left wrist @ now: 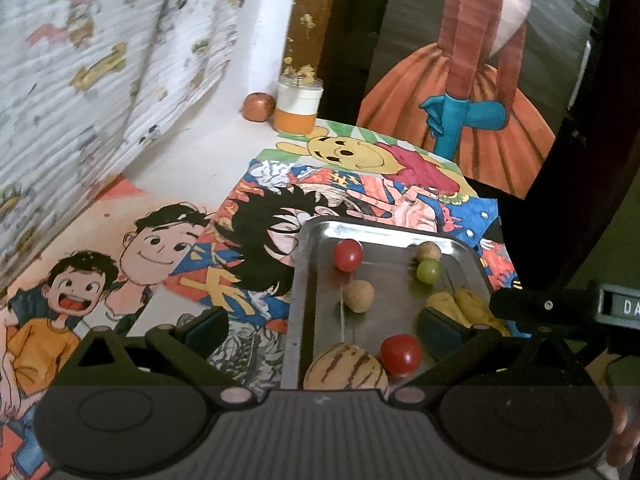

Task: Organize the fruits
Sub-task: 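Lift both grippers up and back away from the tray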

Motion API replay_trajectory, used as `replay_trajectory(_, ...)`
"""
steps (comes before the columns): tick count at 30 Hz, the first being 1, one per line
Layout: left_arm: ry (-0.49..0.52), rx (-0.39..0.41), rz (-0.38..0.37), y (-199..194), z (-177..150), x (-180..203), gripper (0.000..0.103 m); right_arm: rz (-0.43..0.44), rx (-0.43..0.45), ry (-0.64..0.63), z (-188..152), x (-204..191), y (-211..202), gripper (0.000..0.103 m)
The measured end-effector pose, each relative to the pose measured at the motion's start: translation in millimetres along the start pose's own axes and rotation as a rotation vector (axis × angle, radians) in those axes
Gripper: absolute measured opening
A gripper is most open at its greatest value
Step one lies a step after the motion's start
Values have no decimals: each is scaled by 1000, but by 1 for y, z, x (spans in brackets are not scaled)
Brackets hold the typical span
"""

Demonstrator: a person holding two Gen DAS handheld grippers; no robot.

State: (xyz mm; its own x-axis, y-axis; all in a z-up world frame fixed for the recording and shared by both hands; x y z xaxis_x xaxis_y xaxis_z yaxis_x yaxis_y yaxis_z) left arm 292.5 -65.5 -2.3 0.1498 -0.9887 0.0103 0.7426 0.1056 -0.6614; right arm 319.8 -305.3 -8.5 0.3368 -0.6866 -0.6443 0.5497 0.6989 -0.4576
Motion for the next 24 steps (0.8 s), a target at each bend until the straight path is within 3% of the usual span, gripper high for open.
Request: replay_trajectory(24, -163, -48, 21, -24, -19, -40, 103, -38, 27, -26, -27, -30, -15, 102)
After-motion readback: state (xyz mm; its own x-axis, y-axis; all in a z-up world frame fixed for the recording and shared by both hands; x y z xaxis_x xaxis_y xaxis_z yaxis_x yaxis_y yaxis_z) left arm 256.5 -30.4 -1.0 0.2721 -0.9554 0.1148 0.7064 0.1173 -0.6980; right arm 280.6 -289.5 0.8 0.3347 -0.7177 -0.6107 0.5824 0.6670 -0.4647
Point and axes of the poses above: each gripper's, at about its wrist camera, not at the fingertips, and y roughly the way its jaws point, x to its right, z to its top, the point moved 5 cm from there along y, roughly the way its jaws point, and after that the axes turned 15 degrees about z, right-handed, at the moved point
